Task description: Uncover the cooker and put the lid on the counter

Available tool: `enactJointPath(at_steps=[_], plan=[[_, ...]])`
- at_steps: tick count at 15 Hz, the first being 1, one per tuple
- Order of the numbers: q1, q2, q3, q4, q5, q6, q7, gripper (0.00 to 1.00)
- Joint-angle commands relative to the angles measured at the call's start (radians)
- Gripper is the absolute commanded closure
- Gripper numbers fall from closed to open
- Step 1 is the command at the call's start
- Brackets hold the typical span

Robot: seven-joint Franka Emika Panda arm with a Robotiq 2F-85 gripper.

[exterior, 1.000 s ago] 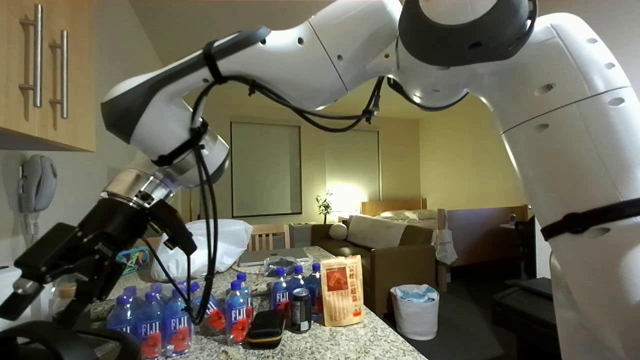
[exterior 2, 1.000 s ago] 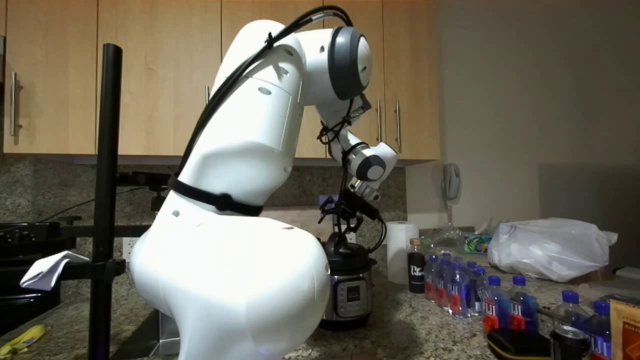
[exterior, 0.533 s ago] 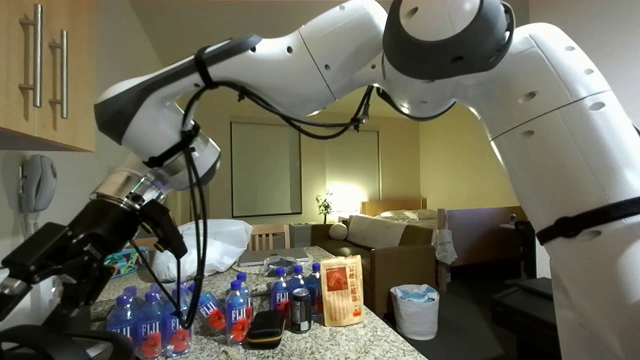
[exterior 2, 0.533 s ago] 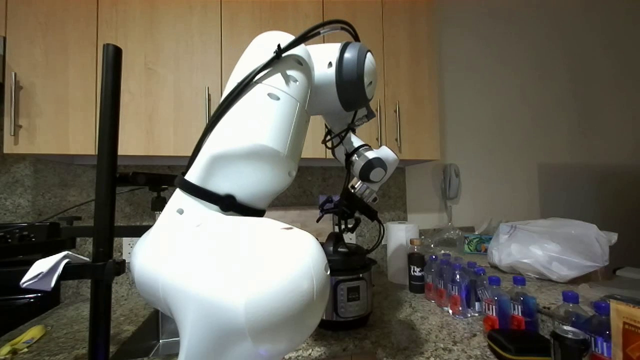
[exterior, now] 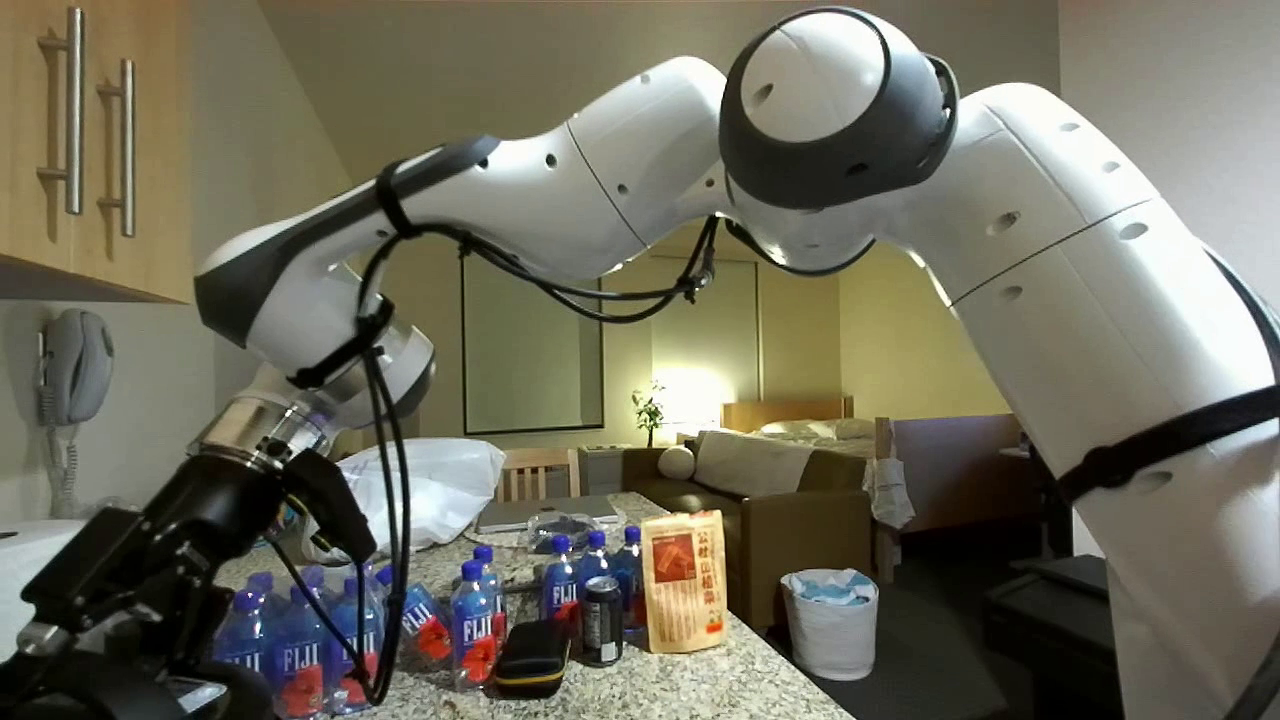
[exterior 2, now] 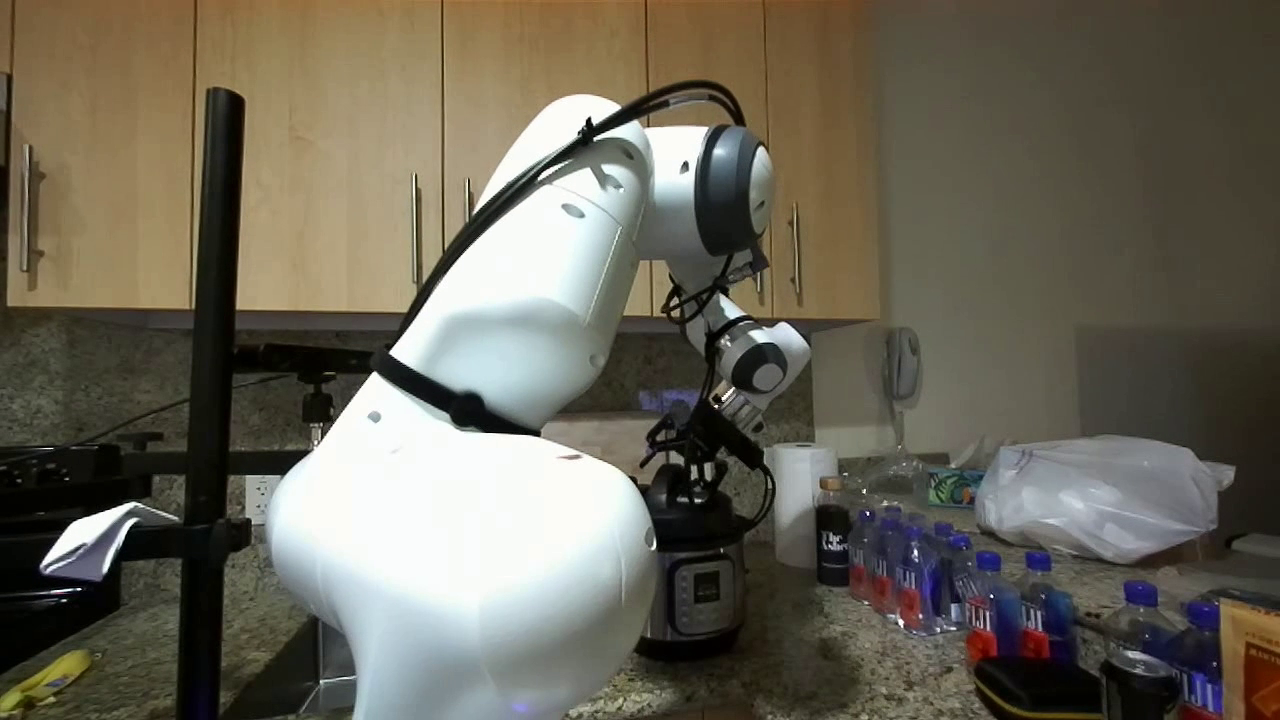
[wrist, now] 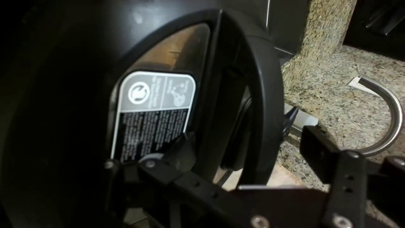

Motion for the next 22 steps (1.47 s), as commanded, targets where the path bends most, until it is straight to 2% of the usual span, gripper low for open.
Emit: enactJointPath(at_steps=[1, 9, 13, 16, 22], plan=[[-0.022, 0.023, 0.024, 0.024, 0.014, -0.032, -0.028, 0.41], [-0.017, 0.036, 0.044, 0.059, 0.012, -0.054, -0.021, 0.94], [-0.02, 0.042, 0.051, 0.06, 0.014, -0.056, -0.028, 0.99], [-0.023, 0.036, 0.052, 0.058, 0.018, -0.047, -0.026, 0.95], [-0.021, 0.0, 0.051, 0.035, 0.008, -0.04, -0.022, 0.96]])
